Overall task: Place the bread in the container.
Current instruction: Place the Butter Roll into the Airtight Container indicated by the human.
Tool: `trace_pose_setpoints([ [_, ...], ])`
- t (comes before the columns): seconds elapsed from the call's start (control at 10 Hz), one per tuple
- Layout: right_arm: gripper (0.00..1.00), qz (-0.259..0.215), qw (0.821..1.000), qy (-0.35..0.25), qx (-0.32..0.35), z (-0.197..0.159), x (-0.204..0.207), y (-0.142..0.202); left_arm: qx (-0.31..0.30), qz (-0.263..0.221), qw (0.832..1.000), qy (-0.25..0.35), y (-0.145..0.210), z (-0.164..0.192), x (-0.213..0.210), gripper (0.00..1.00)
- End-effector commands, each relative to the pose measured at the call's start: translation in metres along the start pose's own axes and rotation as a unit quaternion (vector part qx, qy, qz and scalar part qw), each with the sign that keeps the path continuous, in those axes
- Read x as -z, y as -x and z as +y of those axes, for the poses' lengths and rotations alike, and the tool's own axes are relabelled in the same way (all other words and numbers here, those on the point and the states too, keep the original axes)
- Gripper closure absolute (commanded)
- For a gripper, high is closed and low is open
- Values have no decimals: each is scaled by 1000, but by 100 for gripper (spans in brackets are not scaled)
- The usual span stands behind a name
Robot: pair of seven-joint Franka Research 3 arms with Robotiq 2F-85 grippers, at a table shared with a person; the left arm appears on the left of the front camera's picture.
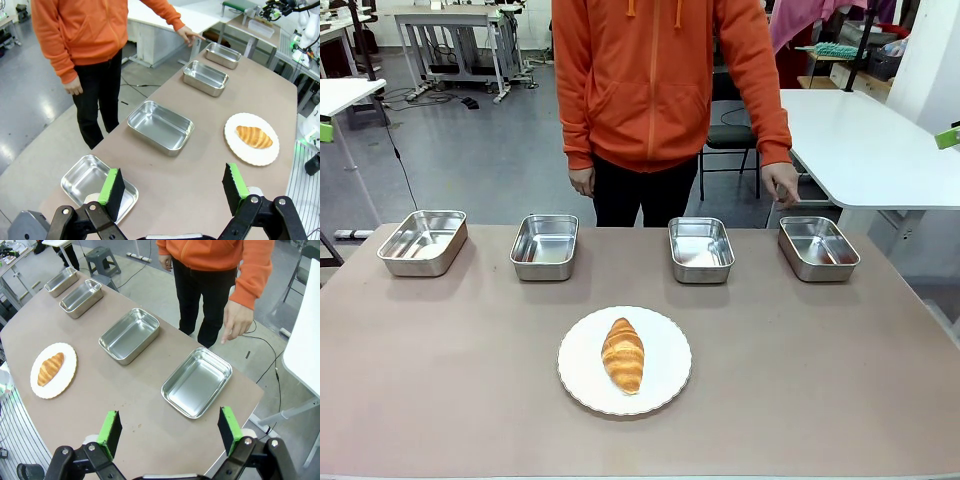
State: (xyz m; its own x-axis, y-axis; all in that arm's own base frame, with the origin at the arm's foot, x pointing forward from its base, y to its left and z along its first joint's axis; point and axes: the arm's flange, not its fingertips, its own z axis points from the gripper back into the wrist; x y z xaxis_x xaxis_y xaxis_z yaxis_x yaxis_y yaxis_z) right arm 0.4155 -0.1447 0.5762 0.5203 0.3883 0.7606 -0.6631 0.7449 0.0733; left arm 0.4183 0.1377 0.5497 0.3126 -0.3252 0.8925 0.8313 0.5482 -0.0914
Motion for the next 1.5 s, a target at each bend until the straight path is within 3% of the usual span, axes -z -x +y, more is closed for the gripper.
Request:
trace_pose_setpoints([
  [0.0,0,-11,1000,-4,-1,0,1,-1,4,-2,1000,2,0,-1,0,0],
  [1.4,0,-11,1000,-4,-1,0,1,-1,4,-2,1000,2,0,-1,0,0],
])
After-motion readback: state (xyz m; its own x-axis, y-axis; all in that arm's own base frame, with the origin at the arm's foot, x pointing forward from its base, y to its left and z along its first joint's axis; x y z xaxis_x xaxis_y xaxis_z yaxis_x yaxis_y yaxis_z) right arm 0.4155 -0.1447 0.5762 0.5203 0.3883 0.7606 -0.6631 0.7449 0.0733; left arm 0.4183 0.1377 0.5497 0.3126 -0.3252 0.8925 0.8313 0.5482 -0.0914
